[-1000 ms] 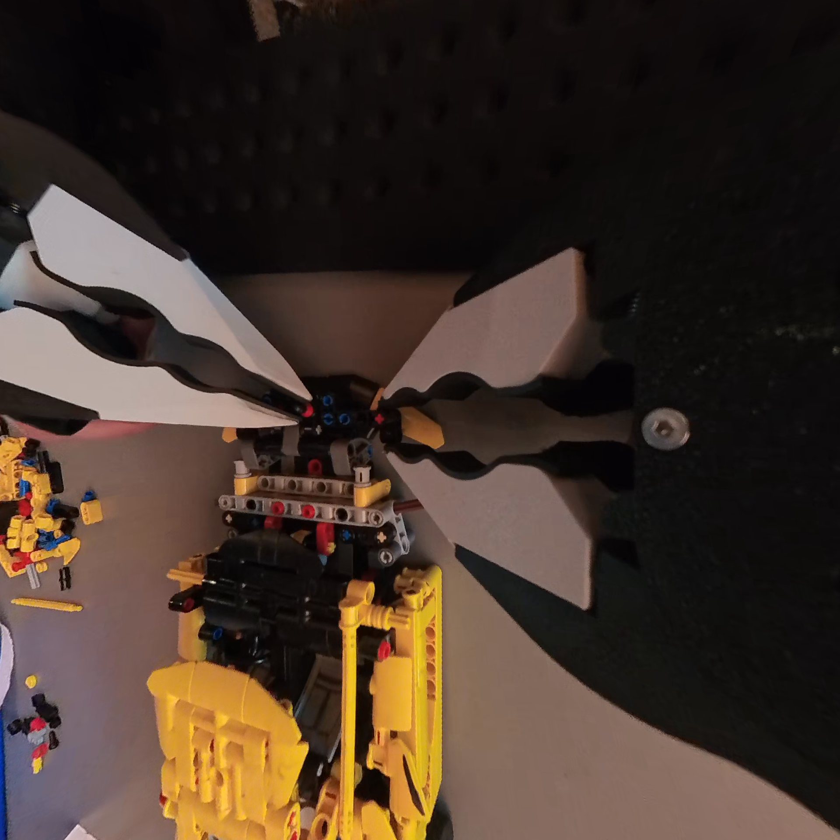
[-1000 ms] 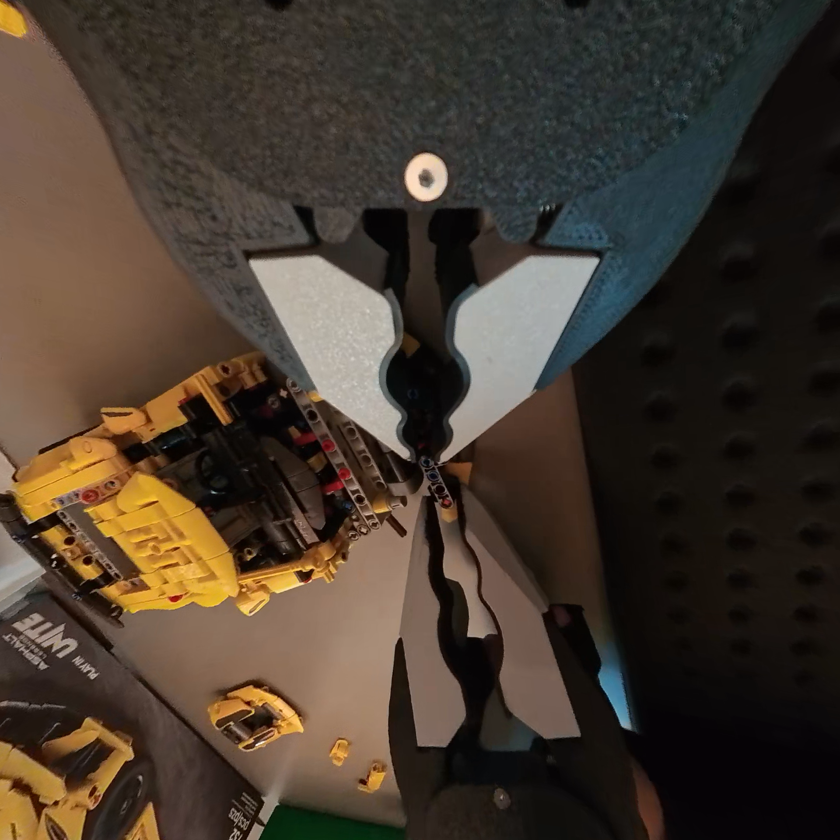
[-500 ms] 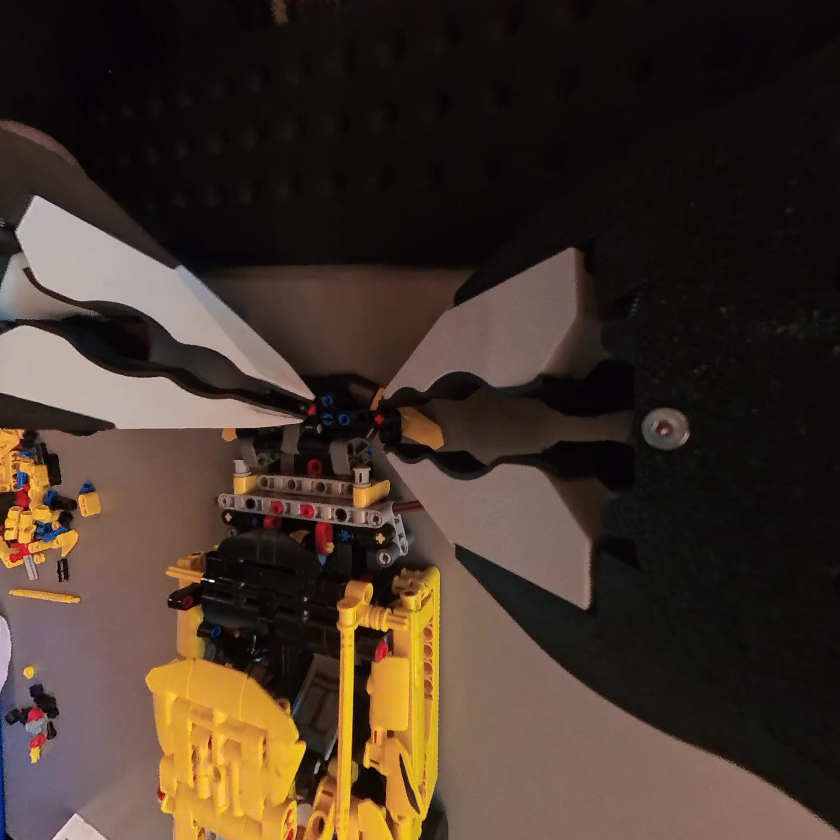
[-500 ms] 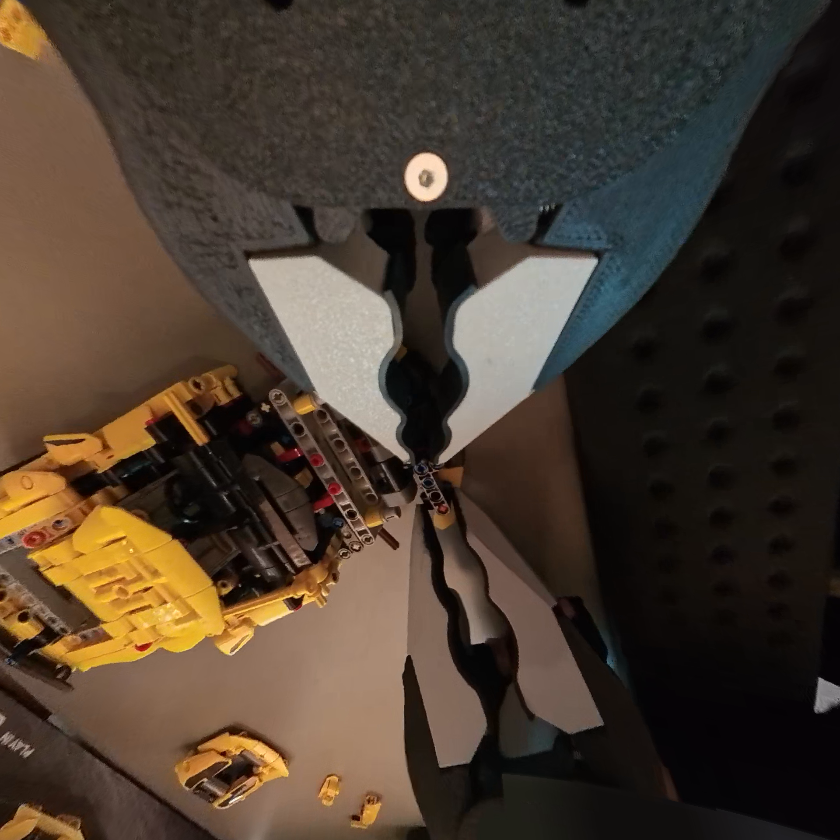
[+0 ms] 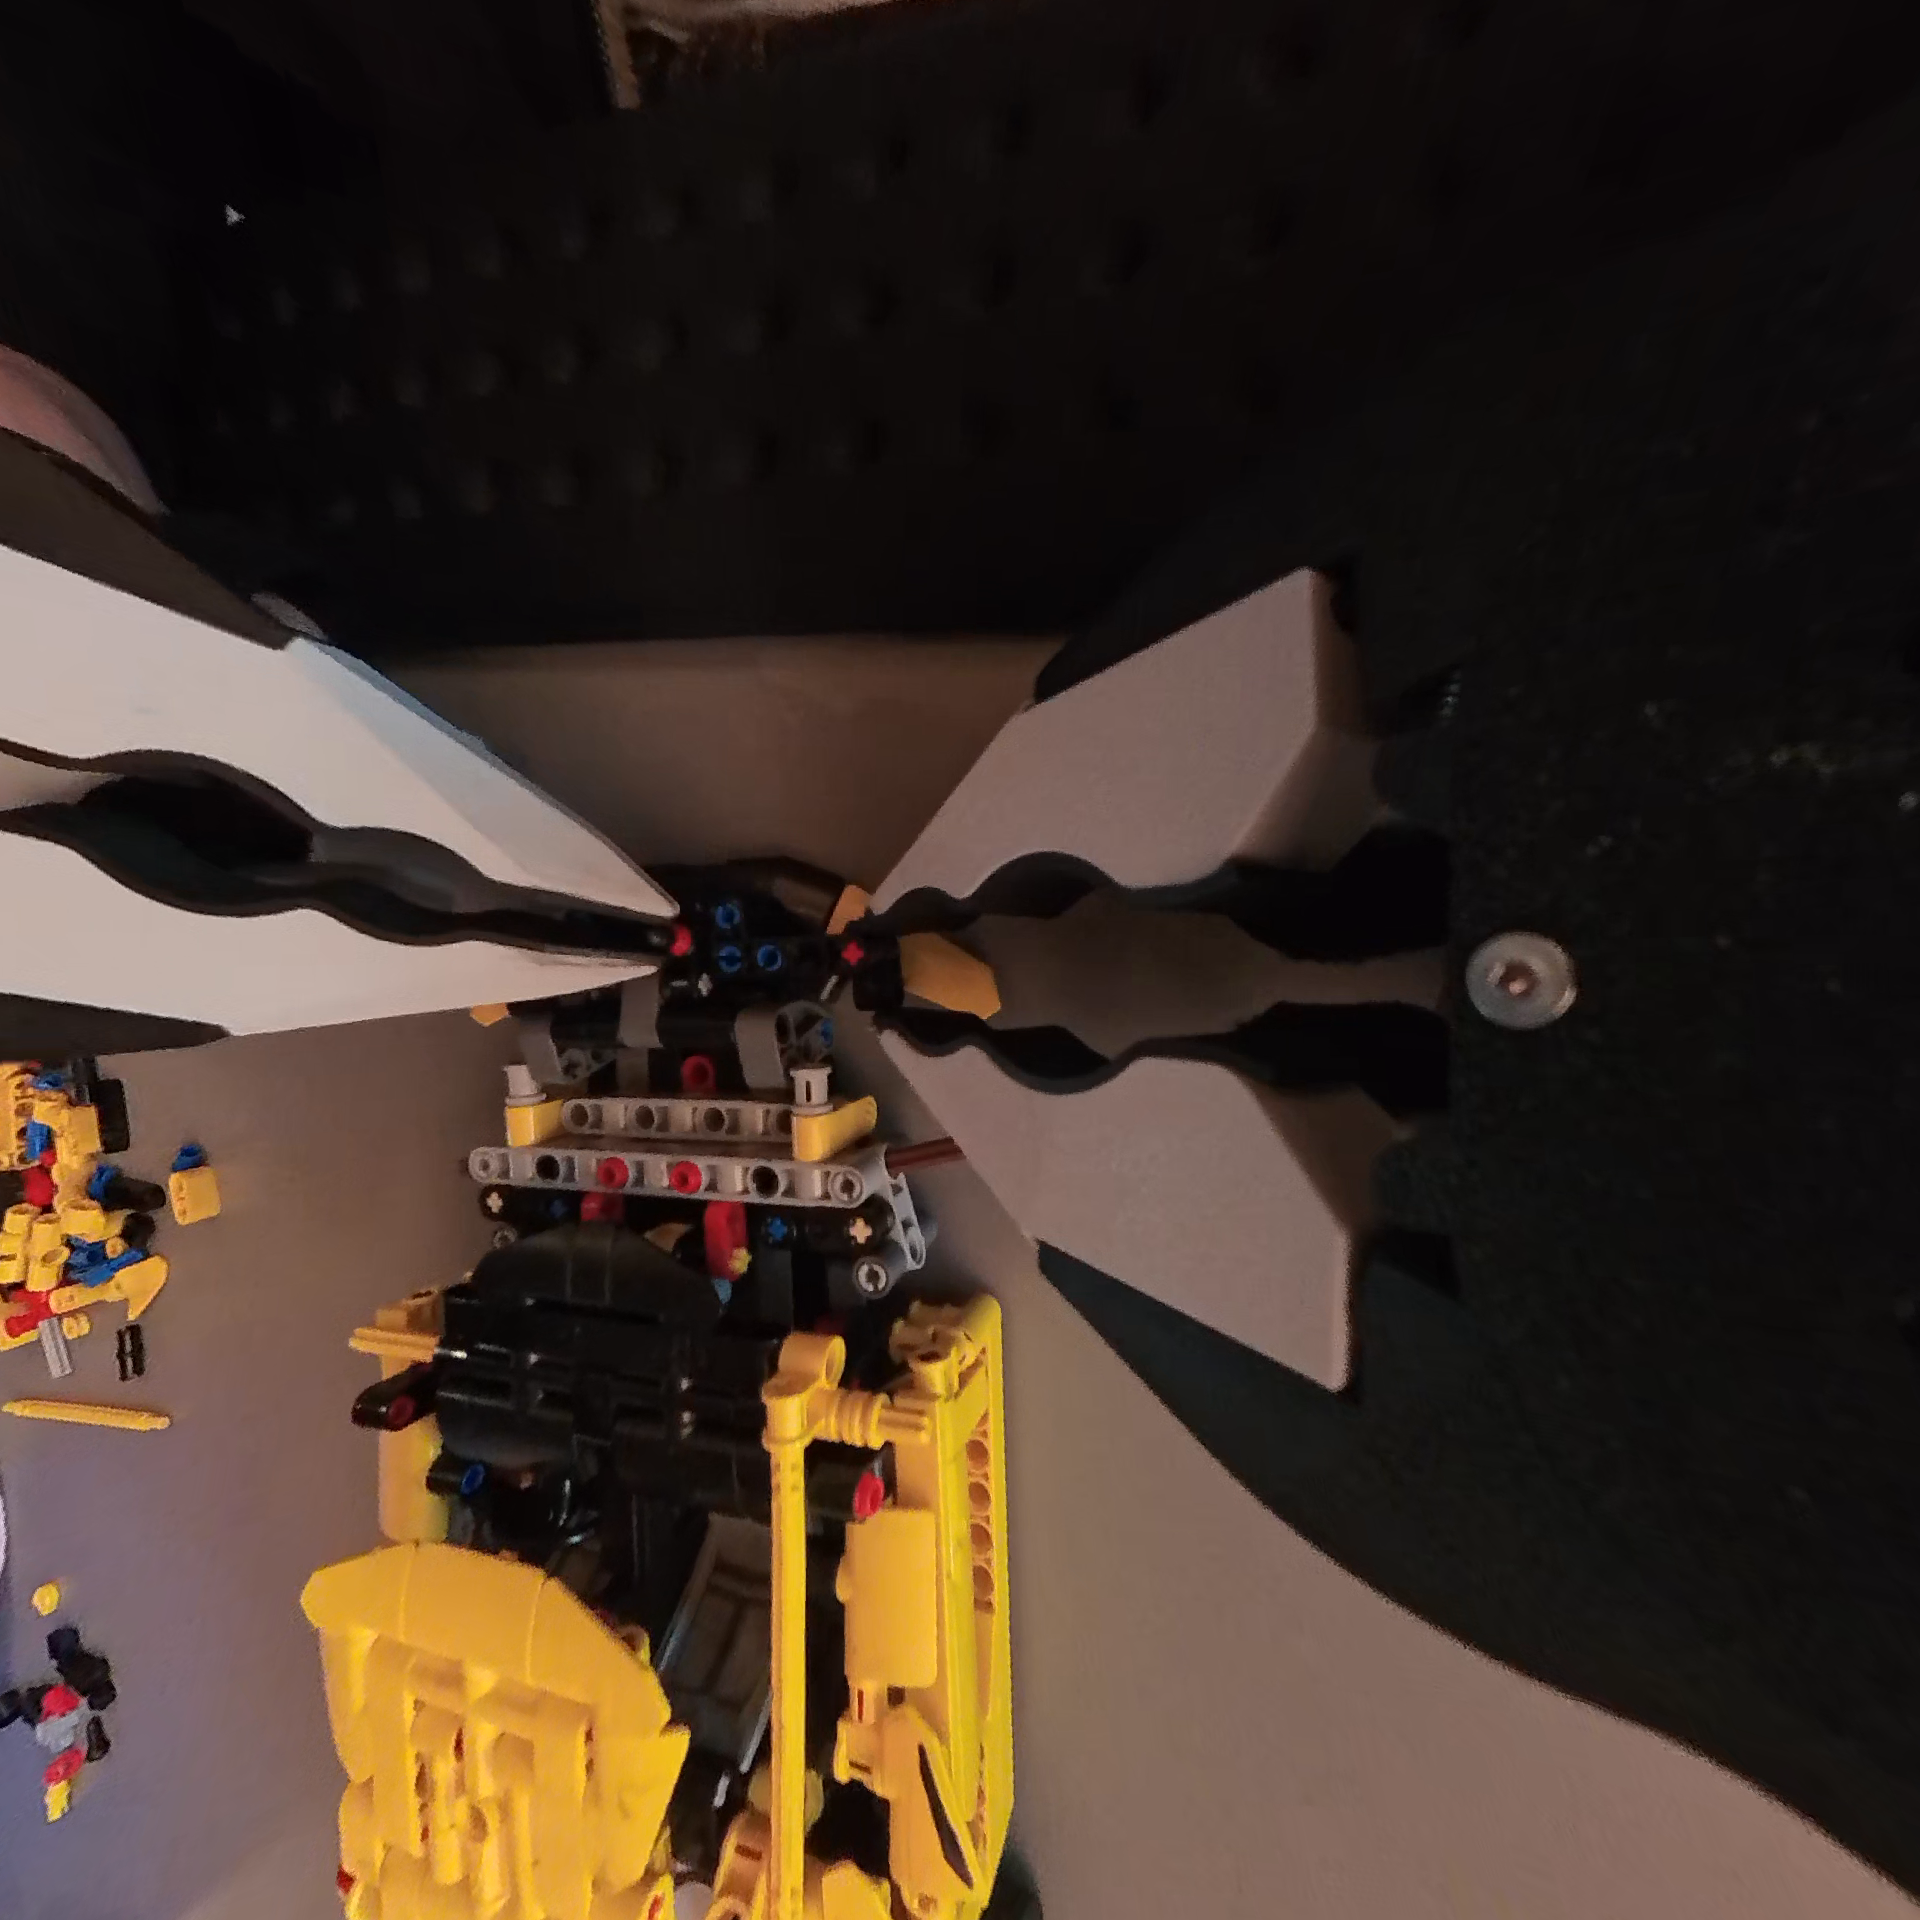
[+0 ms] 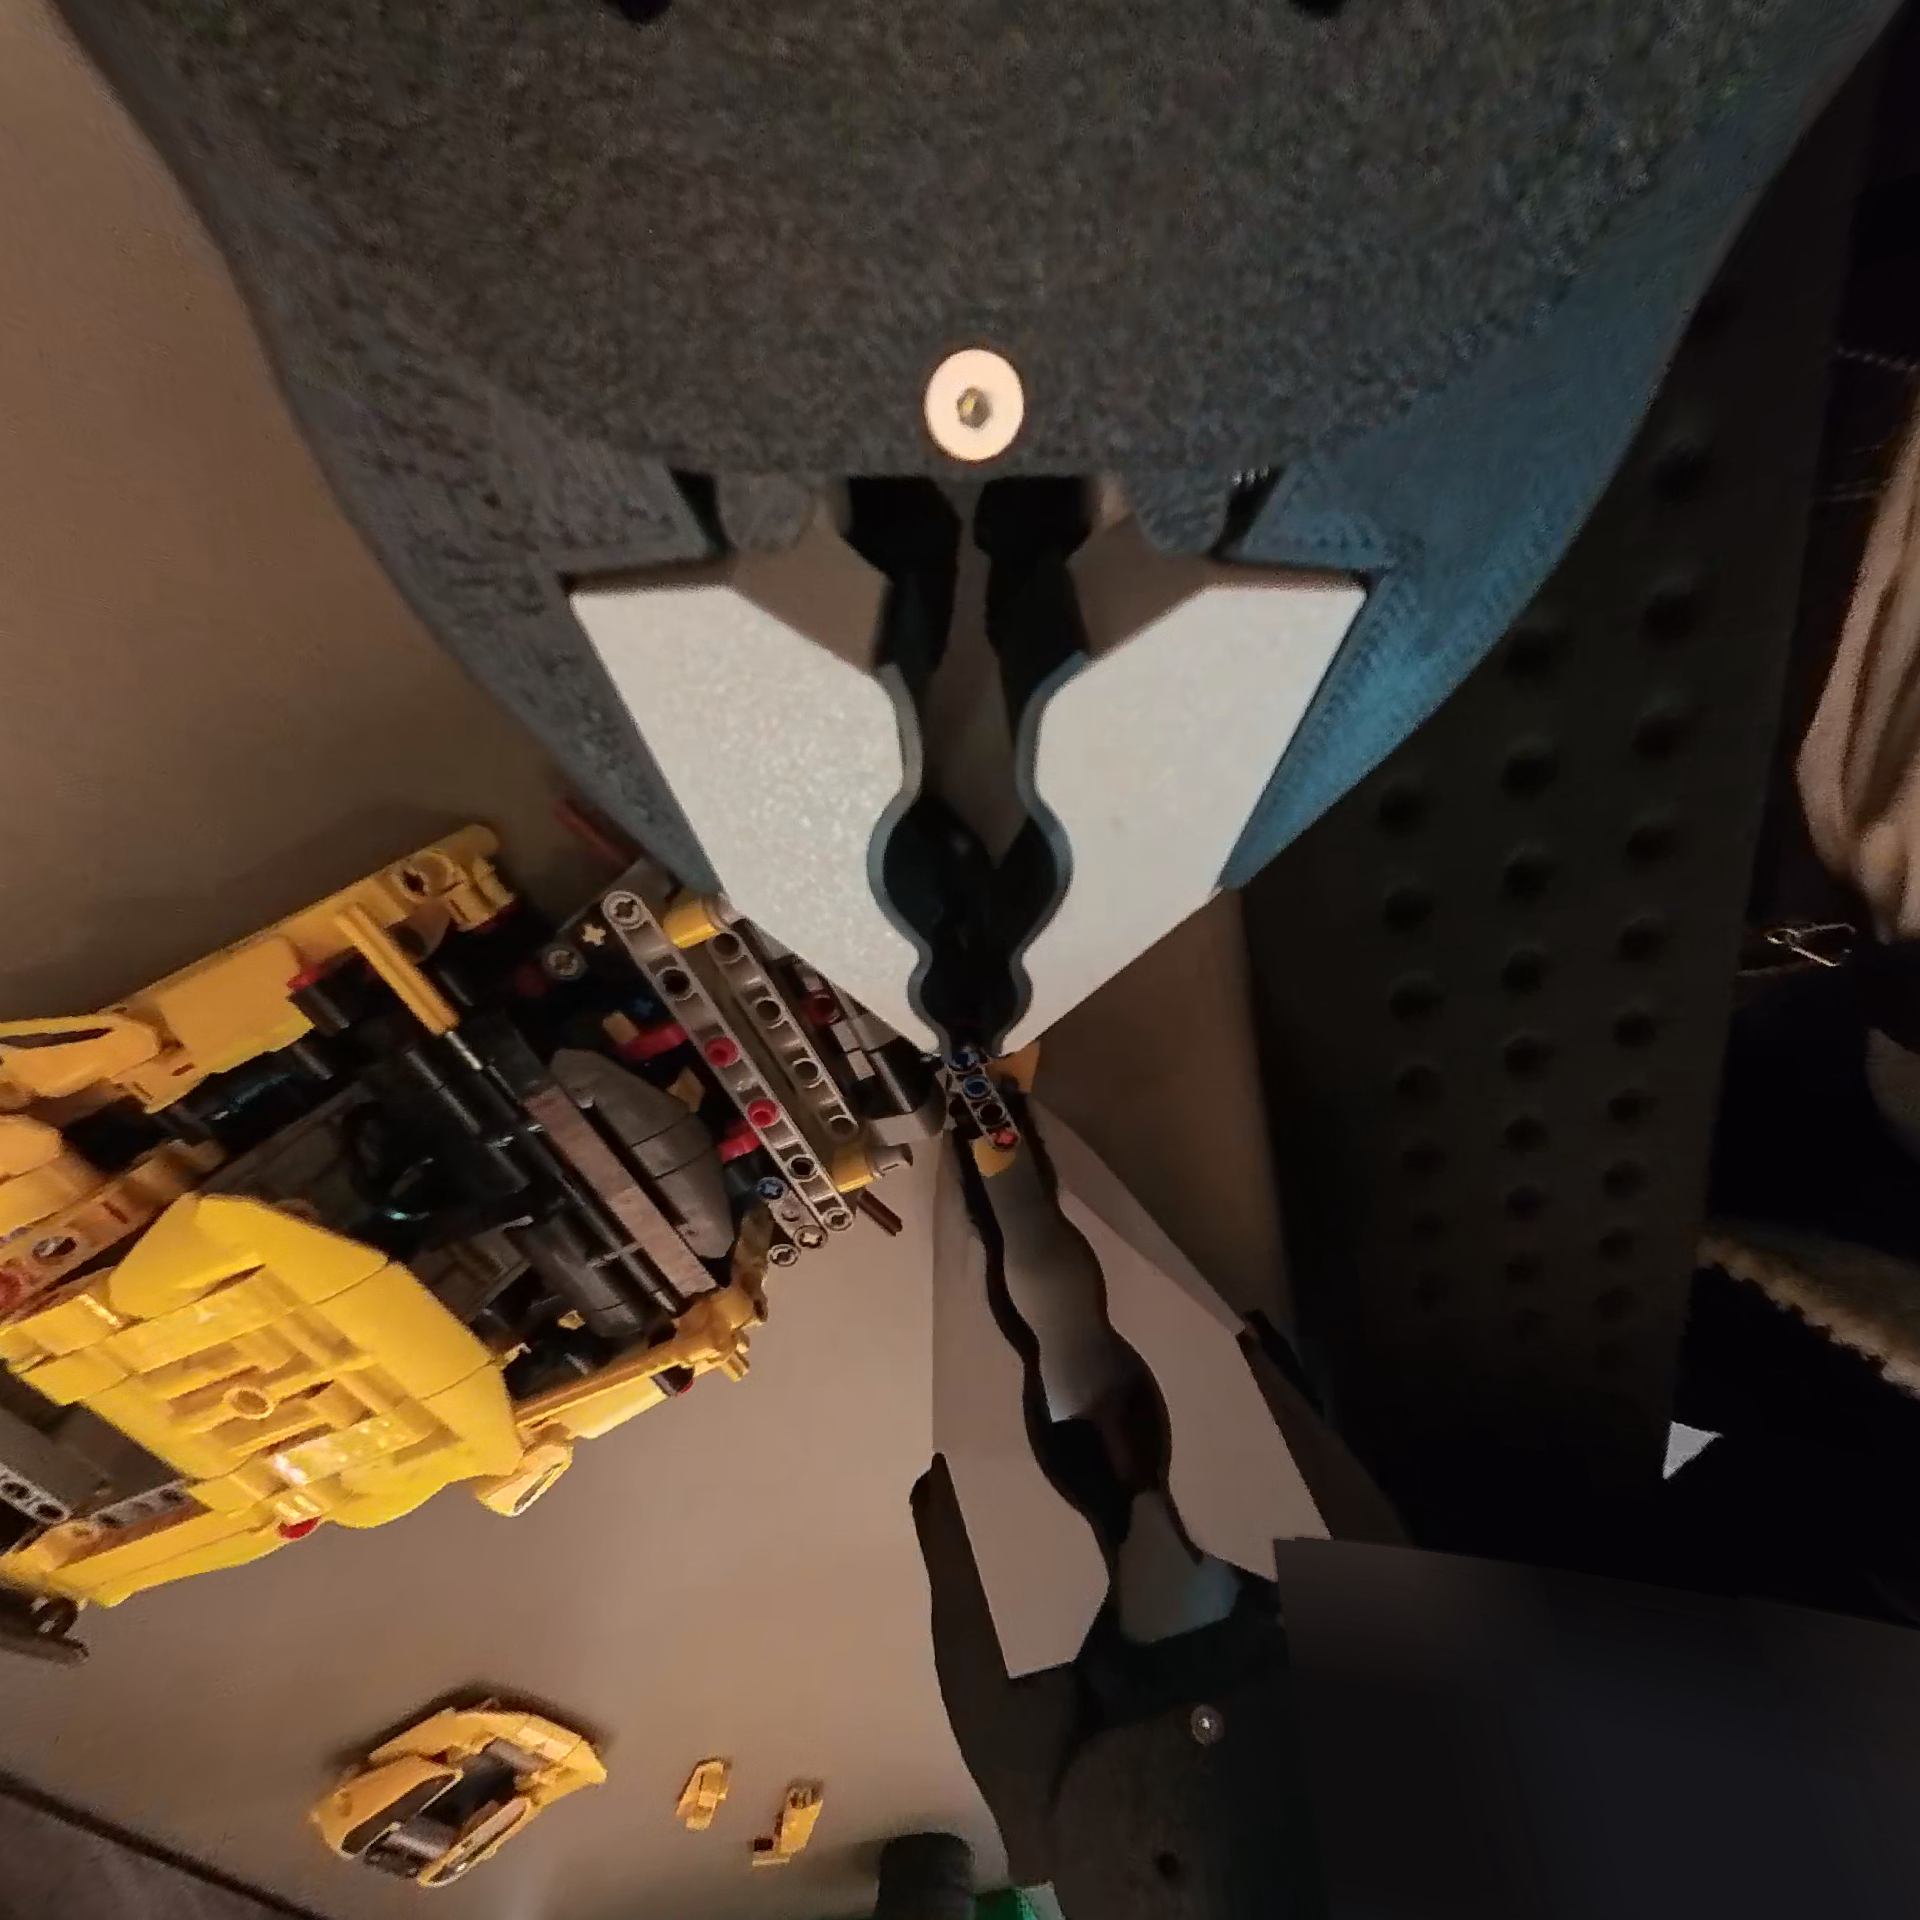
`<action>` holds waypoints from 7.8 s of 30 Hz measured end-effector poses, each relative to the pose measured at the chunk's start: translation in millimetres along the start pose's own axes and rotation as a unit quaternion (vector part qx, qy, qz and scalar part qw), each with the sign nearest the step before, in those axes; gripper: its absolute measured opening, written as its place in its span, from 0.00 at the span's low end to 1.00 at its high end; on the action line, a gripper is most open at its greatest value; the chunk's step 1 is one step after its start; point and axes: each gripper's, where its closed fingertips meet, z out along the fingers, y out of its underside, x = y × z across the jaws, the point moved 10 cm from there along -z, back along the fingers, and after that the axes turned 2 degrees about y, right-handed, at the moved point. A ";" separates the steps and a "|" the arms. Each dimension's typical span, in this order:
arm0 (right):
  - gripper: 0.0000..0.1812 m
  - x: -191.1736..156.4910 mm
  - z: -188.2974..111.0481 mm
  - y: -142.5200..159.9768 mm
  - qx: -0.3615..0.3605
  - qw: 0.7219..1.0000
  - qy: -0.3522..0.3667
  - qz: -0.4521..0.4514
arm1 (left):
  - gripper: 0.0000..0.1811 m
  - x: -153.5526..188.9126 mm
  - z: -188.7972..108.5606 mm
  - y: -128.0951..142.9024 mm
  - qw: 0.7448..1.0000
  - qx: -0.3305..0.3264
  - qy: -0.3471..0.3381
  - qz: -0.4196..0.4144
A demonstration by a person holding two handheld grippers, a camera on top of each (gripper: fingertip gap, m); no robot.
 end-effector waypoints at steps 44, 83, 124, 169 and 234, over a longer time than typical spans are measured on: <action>0.09 -43.6 17.8 5.4 -0.089 0.885 0.236 -0.390 | 0.05 -8.8 -0.6 2.7 0.998 -0.010 0.020 -0.057; 0.02 11.6 2.8 3.3 -0.001 0.995 -0.028 0.101 | 0.04 -4.0 -1.0 2.2 1.000 -0.010 -0.002 -0.004; 0.18 3.9 -10.2 19.7 -0.123 0.980 0.154 -0.012 | 0.10 4.0 5.5 -3.1 0.995 -0.051 -0.073 -0.052; 0.07 7.6 -31.2 30.5 -0.038 0.998 0.038 -0.024 | 0.10 12.6 4.8 1.2 0.999 -0.030 0.013 -0.015; 0.04 0.7 -24.5 18.6 -0.045 0.999 -0.024 -0.018 | 0.19 20.9 35.3 -36.9 0.993 -0.055 0.020 0.103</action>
